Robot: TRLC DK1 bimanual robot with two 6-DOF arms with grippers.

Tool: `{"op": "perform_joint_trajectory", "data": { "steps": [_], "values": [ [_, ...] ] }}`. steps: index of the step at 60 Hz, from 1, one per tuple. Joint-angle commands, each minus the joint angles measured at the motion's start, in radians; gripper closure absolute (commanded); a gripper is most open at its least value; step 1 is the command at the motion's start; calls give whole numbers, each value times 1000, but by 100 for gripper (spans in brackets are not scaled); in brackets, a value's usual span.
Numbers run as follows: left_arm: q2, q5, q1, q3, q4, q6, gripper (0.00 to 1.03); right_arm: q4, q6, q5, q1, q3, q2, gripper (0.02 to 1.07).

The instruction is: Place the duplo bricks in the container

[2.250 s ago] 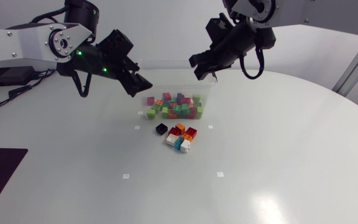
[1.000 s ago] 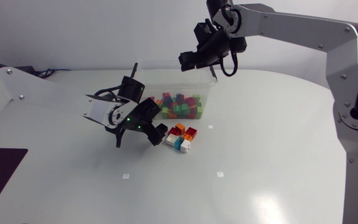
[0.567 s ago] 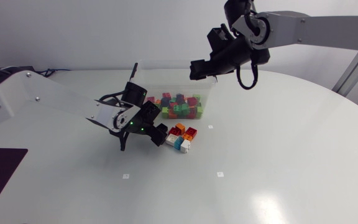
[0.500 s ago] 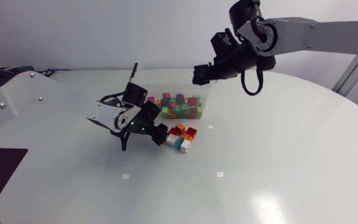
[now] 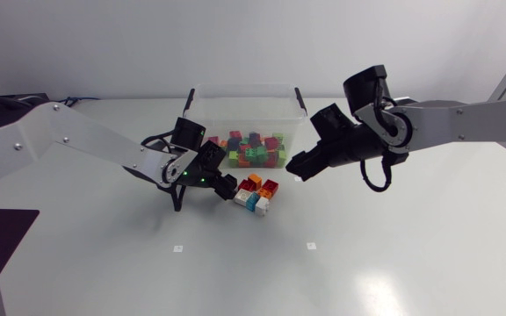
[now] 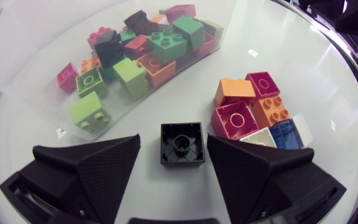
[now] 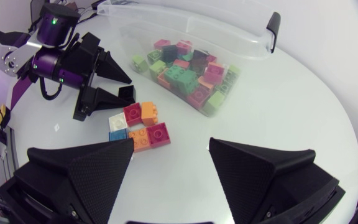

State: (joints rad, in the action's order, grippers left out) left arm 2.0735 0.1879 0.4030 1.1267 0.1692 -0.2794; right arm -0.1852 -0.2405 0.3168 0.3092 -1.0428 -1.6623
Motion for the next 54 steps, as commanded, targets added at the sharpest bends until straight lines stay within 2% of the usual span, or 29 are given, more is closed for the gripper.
{"op": "perform_joint_trajectory", "data": {
  "steps": [1, 9, 14, 43, 54],
  "values": [
    [25, 16, -7, 1, 24, 29, 48, 43, -63, 18, -13, 41, -40, 20],
    [42, 18, -3, 4, 41, 29, 68, 58, -112, 36, -25, 38, -97, 20],
    [50, 18, 2, 4, 49, 28, 76, 75, -140, 36, -24, 35, -132, 20],
    [17, 38, -9, -64, 39, -32, 78, 150, -186, 45, 16, -22, -278, 20],
    [-29, 41, -7, -131, 35, -72, 78, 171, -187, 2, 42, -48, -312, 20]
  ]
}}
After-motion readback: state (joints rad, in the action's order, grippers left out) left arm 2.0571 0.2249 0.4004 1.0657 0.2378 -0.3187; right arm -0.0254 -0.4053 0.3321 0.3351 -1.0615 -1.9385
